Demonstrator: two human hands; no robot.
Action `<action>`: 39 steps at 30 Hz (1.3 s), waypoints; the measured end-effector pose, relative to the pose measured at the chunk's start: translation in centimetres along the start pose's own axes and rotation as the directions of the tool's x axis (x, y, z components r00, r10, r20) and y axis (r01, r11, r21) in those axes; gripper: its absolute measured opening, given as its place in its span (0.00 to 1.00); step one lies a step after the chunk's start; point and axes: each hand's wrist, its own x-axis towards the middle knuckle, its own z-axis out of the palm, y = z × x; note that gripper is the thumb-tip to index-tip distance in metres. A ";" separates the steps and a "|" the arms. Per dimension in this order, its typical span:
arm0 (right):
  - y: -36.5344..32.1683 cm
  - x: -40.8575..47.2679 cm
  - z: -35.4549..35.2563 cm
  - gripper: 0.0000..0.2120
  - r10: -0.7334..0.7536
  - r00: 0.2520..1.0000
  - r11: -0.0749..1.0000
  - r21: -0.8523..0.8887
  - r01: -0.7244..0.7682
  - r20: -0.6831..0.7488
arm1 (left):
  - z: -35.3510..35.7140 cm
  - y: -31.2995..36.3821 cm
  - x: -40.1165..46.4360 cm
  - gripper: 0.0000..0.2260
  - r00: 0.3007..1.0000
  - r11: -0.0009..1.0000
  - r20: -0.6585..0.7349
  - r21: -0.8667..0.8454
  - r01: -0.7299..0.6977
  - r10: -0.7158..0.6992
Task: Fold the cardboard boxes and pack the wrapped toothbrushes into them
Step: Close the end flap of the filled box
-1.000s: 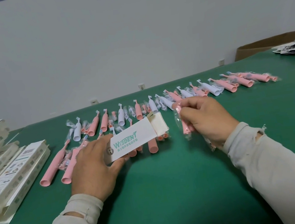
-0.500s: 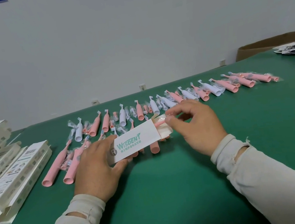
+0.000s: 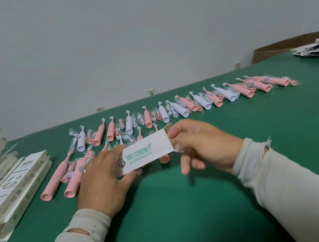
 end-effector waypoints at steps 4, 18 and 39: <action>-0.9 -0.1 -5.0 0.02 -0.225 0.816 0.950 -0.305 0.062 -0.533 | 0.0 -0.2 0.1 0.30 0.999 0.999 -0.025 0.009 0.042 -0.042; 1.9 0.2 -7.2 0.06 0.050 0.865 0.576 -0.693 -0.433 -0.499 | 0.0 -0.1 0.0 0.30 0.999 0.998 -0.015 0.029 0.053 -0.053; 2.2 0.8 0.2 0.09 -0.333 0.746 0.925 -0.354 0.140 -0.576 | -0.2 0.3 0.0 0.30 1.000 1.000 0.005 -0.003 0.014 -0.014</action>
